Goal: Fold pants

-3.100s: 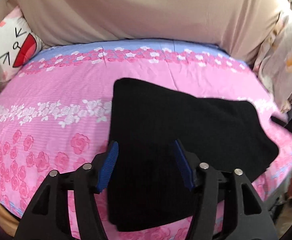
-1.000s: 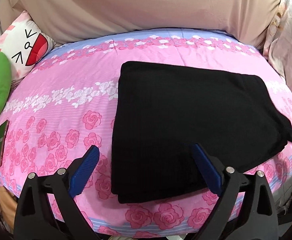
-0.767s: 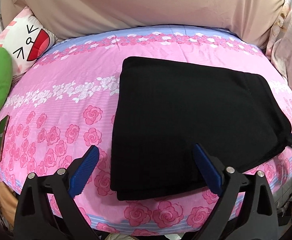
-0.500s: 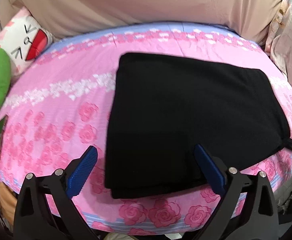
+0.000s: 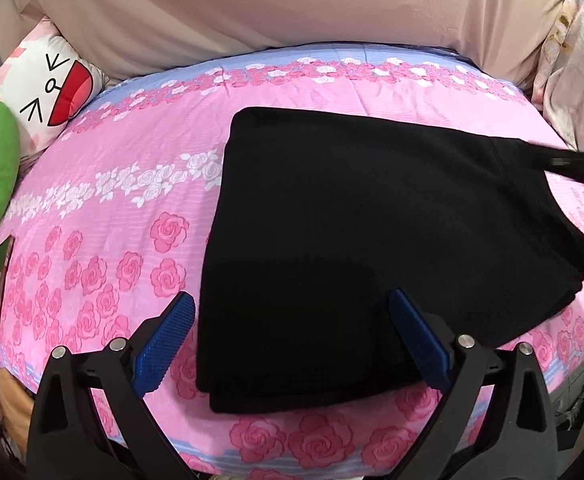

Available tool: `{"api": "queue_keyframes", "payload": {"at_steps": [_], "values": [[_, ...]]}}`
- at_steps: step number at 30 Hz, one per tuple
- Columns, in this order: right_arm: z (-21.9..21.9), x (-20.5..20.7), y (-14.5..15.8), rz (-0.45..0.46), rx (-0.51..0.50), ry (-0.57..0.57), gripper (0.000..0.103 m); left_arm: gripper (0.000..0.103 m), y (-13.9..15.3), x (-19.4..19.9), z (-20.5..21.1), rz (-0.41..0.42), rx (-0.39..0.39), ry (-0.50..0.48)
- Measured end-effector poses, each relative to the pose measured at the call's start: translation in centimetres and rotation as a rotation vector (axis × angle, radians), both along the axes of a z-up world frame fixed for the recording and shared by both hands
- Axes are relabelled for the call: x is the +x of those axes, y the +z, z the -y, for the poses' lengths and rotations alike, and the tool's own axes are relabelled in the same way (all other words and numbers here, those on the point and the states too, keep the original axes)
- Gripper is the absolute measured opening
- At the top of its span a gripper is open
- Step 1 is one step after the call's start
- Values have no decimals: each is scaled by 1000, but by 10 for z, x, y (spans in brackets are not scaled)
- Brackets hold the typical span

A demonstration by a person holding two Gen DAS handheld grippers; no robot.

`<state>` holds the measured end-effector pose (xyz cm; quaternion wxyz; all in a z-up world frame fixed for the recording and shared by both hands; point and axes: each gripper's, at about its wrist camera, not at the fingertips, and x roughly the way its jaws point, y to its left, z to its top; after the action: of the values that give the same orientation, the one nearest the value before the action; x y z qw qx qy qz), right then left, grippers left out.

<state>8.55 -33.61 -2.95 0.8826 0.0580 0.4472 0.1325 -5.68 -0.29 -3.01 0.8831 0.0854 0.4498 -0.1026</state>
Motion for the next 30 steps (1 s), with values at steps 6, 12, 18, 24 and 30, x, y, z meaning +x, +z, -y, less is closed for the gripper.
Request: {"api": "queue_keyframes", "payload": {"at_steps": [6, 12, 18, 24, 30], "values": [[24, -3, 7, 9, 78, -123, 19, 98, -4, 6, -1, -14, -10, 9], [21, -30, -17, -39, 17, -142, 33, 98, -6, 9, -2, -26, -24, 4], [30, -63, -4, -49, 60, -163, 65, 98, -7, 9, -3, -27, -30, 6], [15, -69, -25, -44, 69, -118, 32, 98, -6, 9, -3, -36, -38, 20], [28, -93, 20, 55, 127, -105, 14, 98, -1, 8, -1, -37, -51, 8]]}}
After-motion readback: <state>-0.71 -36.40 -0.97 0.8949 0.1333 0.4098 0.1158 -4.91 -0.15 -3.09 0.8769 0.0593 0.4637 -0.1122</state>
